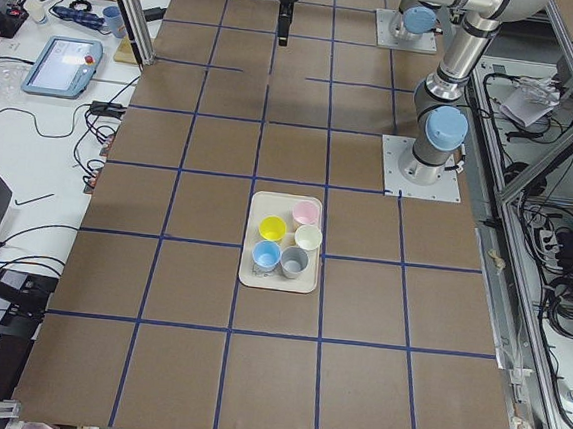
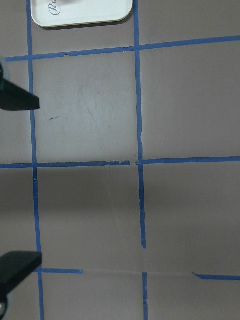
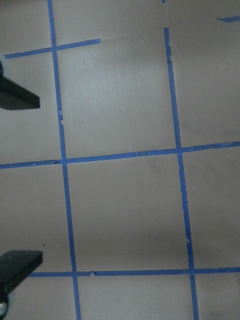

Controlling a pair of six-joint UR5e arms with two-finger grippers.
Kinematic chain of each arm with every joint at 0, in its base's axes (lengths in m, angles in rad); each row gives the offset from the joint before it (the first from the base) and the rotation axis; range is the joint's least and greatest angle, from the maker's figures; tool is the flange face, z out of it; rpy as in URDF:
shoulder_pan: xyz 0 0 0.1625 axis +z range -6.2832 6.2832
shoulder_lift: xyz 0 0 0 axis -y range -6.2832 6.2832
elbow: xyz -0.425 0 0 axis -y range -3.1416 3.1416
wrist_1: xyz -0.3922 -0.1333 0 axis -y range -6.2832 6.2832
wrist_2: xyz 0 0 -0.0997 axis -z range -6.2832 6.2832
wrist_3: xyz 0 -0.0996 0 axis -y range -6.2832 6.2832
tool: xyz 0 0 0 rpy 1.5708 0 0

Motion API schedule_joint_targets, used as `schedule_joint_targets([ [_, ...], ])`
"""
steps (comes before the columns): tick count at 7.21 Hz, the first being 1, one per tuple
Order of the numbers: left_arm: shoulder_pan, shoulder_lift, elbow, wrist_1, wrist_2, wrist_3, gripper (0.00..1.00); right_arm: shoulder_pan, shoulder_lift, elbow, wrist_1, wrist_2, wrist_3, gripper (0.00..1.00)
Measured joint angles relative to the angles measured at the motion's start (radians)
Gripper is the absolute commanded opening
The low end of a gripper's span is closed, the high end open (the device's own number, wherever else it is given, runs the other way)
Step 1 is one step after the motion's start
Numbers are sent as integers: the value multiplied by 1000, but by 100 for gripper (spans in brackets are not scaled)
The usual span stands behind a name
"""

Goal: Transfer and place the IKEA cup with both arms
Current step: 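Move the right gripper down to the light blue cup on the wire rack, then close the right gripper on the light blue cup on the rack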

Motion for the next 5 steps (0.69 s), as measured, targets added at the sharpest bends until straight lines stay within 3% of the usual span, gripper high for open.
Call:
schedule_joint_targets([
  [5,0,1,-2,0,-3,1,100,-244,164,-12,-226,-13,-373,100],
])
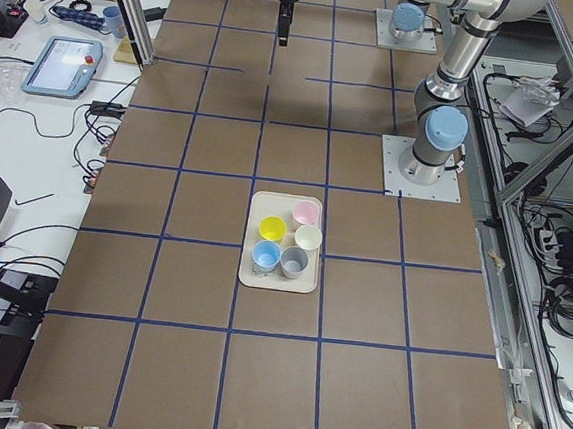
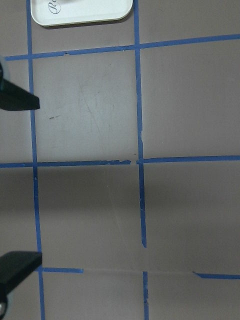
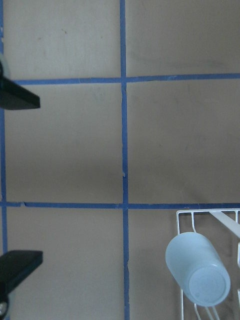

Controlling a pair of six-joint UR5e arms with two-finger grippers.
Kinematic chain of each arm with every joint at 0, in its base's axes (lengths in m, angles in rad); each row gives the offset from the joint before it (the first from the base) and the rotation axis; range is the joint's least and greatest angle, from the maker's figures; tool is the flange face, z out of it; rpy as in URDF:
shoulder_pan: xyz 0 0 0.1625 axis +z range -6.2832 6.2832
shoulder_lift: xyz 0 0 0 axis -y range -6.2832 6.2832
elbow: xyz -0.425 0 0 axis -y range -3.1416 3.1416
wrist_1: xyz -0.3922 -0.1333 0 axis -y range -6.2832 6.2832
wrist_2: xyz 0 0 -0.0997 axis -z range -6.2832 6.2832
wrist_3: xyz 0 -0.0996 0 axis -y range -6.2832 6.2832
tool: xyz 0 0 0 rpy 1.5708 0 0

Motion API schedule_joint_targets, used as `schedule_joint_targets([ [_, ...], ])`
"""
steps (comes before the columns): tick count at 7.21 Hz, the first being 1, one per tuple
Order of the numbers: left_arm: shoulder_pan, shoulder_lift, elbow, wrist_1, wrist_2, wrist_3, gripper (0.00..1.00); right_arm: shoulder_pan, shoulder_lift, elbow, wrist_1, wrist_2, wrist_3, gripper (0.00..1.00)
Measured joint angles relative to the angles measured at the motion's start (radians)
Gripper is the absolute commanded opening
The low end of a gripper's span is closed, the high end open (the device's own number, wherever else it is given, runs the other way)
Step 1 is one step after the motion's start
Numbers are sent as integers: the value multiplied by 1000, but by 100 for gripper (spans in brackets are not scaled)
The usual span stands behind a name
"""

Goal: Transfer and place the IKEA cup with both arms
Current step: 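Close the right gripper on the light blue cup on the rack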

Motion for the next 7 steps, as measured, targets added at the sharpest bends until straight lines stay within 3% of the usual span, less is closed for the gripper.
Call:
schedule_joint_targets([
  [4,0,2,-2,0,0,1,100,-79,221,-93,-160,0,-204,100],
  [7,0,3,-2,0,0,2,100,-83,378,-200,-202,0,-252,100],
])
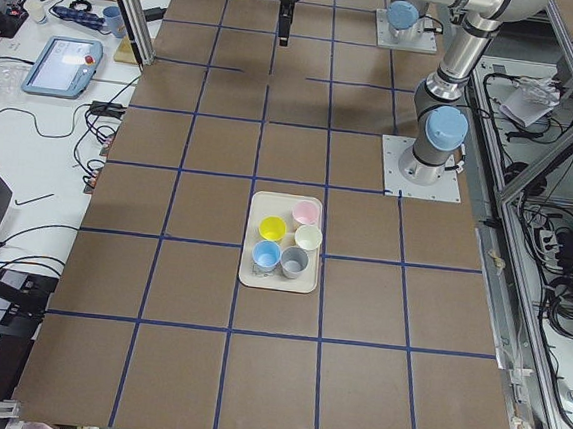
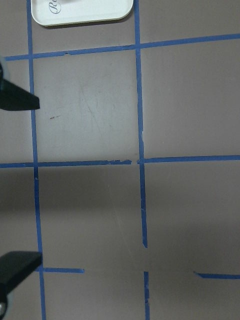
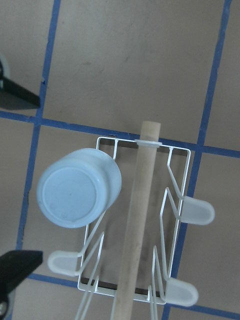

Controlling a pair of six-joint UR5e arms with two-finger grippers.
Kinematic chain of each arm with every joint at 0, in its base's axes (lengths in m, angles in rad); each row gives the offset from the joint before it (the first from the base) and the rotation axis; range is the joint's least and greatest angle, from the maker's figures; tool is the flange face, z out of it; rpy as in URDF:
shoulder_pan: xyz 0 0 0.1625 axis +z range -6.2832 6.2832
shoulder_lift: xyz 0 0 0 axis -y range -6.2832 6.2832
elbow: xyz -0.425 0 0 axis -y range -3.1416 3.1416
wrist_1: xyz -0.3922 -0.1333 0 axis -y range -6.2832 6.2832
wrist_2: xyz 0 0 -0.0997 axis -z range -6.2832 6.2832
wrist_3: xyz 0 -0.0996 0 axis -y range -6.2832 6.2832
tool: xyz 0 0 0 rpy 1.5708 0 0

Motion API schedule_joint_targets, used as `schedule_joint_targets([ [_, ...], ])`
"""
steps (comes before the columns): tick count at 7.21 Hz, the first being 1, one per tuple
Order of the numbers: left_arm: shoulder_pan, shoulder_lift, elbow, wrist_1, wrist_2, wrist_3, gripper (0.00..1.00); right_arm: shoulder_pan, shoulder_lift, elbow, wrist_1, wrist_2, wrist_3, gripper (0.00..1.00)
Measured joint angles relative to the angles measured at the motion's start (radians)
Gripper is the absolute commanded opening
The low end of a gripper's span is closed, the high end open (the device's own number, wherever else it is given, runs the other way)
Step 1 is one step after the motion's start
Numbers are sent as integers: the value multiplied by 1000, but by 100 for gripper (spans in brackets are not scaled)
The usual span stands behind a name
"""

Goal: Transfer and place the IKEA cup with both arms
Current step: 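Close the right gripper on the light blue cup on the rack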

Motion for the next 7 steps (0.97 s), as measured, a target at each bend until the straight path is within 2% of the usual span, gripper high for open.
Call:
schedule_joint_targets([
  [2,0,0,0,0,0,0,100,0,55,-21,-16,4,12,100],
  [7,0,-1,2,0,0,0,100,0,118,-25,-45,-1,60,100],
])
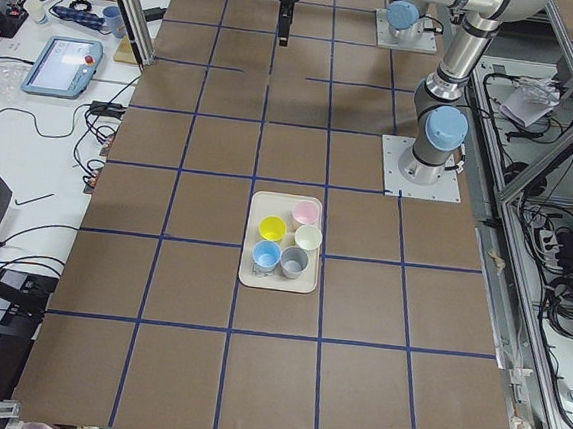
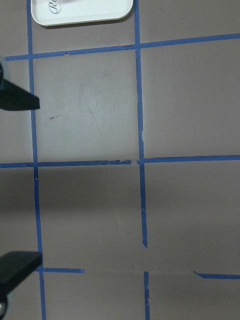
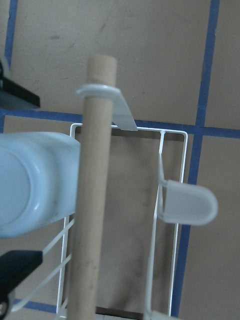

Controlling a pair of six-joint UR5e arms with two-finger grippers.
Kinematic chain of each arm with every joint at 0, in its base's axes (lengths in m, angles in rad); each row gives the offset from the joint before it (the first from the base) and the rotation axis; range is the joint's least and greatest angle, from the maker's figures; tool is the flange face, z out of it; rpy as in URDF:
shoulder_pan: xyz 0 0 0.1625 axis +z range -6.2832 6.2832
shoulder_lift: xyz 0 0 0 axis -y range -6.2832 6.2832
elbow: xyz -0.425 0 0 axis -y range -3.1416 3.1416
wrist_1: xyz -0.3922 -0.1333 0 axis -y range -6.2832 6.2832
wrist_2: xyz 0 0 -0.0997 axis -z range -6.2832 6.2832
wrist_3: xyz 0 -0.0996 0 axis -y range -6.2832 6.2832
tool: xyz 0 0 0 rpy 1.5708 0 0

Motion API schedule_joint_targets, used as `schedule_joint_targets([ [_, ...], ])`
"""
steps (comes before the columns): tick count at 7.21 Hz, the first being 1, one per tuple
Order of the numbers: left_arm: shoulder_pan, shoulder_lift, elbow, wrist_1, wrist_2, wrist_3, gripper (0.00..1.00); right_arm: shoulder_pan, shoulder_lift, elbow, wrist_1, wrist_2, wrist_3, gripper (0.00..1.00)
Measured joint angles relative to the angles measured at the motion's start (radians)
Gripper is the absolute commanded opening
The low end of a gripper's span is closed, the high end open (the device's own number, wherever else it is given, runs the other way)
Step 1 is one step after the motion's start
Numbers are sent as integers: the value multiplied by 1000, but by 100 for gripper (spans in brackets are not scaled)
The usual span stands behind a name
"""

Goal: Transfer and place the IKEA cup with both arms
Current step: 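Close the right gripper on the light blue cup on the rack, then lift the light blue cup up off the rack with the right gripper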

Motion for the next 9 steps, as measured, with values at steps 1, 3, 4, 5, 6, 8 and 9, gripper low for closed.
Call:
schedule_joint_targets([
  [1,0,0,0,0,0,0,100,0,0,0,4,-2,1,100],
  [3,0,0,0,0,0,0,100,1,-2,0,9,-2,3,84],
  [4,0,0,-1,0,0,1,100,1,-2,0,10,-2,3,68],
  [5,0,0,-1,0,0,1,100,2,-2,0,10,-2,3,51],
  [6,0,1,-1,0,0,1,100,2,-4,-1,13,-3,3,41],
  [8,0,1,-1,0,-1,2,100,2,-7,-2,24,-5,3,30],
  [9,1,1,-1,0,-1,2,100,2,-11,-3,26,-6,3,26],
])
